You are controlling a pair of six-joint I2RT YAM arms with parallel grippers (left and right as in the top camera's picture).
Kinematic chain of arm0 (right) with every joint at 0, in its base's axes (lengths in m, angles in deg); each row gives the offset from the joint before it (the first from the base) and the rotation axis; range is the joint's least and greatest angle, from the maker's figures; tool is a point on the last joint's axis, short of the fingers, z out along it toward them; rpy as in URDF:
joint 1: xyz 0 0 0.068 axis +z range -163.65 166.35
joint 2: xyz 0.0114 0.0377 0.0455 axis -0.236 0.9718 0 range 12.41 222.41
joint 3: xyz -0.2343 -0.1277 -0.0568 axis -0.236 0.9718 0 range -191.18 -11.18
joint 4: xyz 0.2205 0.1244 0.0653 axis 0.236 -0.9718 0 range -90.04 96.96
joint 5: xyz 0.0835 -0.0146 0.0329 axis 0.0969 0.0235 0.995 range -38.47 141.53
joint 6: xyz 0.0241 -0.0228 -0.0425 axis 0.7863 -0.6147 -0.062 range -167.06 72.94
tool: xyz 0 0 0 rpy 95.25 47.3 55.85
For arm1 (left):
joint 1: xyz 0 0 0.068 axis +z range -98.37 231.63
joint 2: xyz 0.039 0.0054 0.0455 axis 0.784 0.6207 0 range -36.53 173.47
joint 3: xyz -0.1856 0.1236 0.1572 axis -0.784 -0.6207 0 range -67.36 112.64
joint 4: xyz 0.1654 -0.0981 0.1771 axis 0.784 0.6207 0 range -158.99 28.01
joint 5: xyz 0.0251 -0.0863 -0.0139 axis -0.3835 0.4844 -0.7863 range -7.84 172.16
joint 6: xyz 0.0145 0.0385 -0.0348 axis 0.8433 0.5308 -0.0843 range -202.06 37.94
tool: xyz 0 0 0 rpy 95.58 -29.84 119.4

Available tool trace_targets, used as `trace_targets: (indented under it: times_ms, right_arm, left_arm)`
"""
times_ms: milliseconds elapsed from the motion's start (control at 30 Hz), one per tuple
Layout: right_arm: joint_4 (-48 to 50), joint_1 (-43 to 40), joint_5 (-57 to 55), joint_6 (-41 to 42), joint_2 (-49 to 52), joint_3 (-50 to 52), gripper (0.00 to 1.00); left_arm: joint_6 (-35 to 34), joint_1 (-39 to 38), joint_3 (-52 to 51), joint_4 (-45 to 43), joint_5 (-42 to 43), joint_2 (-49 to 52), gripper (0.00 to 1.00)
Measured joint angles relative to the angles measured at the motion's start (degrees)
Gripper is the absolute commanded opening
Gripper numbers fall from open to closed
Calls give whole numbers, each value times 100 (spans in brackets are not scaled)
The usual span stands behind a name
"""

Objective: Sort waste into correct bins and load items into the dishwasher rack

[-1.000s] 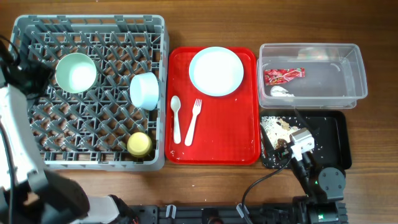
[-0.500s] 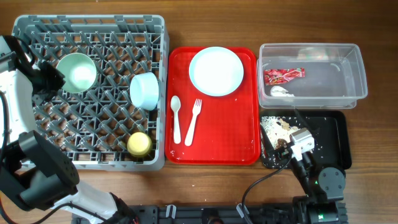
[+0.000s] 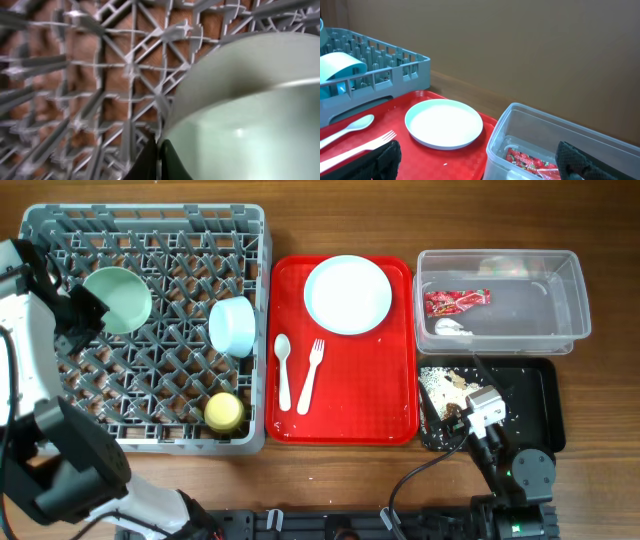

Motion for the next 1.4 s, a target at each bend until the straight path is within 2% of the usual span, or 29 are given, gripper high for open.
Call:
trace_targets:
  times_ms: [100, 200, 267, 433, 500, 600, 700, 800, 1033, 1233, 1400]
  right_arm:
    - [2, 0, 0, -2, 0, 0, 100]
    - [0, 0, 0, 0, 0, 0, 100]
    - [0, 0, 0, 0, 0, 0, 100]
    - [-2, 0, 0, 0, 0, 0, 100]
    - [2, 0, 0, -2, 0, 0, 100]
    - [0, 0, 0, 0, 0, 0, 100]
    - [0, 0, 0, 0, 0, 0, 100]
    - [0, 0, 0, -2, 0, 0, 100]
    - [0, 0, 0, 0, 0, 0, 100]
    - [0, 0, 0, 0, 0, 0, 100]
    - [0, 0, 0, 0, 0, 0, 100]
  left_arm:
    - [-70, -452, 273, 348, -903, -654, 4]
    - [-142, -1366, 492, 590, -1971, -1550, 4]
    - [-267, -1904, 535, 898, -2588, -1803, 4]
    - [-940, -3047, 531, 1755, -3954, -1510, 4]
    - [-1554, -3528, 516, 2404, -4588, -1294, 4]
    - [-2293, -3974, 382, 2824, -5211, -1025, 4]
    - [-2992, -4256, 149, 2983, -5731, -546, 4]
    - [-3399, -4457, 94, 2959, -6240, 133, 4]
    - [-3567, -5064, 79, 2944, -7416, 1128, 4]
    - [-3574, -5346, 79, 3484, -8260, 1189, 4]
    - [-3585, -5346, 79, 3517, -8502, 1193, 4]
